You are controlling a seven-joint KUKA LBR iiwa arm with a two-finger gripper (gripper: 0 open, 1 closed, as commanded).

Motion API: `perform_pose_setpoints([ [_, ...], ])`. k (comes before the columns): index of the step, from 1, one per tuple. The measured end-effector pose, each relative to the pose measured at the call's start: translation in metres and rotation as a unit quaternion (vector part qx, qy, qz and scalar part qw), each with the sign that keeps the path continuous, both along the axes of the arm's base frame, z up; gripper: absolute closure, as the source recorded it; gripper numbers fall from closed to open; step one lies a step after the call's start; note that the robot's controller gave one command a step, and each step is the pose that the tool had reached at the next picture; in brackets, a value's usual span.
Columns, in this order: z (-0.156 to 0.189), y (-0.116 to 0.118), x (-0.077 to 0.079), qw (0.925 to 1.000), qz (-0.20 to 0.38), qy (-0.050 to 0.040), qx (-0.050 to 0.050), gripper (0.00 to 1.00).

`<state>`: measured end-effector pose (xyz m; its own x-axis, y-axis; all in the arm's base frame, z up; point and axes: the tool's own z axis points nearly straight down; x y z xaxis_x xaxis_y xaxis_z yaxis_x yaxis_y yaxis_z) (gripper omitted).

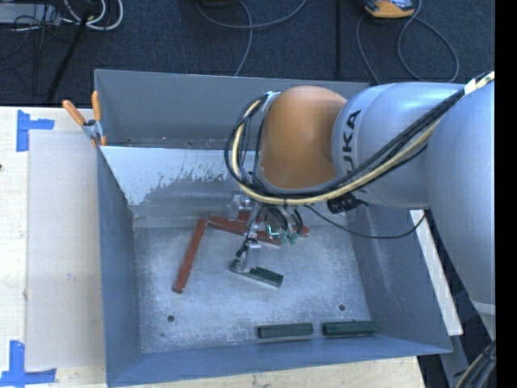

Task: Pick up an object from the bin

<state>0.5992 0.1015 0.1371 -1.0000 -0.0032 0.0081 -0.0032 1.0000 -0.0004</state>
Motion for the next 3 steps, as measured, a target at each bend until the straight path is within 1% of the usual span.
perform_pose_setpoints([
  [1,-0.065,0.101,0.014,0.9950,0.100,-0.0027,0.002,0.00],
  [2,-0.063,0.097,0.016,0.9953,0.096,-0.0040,0.001,1.00],
  [3,0.076,0.114,0.023,0.9957,0.092,-0.0090,0.002,1.00],
])
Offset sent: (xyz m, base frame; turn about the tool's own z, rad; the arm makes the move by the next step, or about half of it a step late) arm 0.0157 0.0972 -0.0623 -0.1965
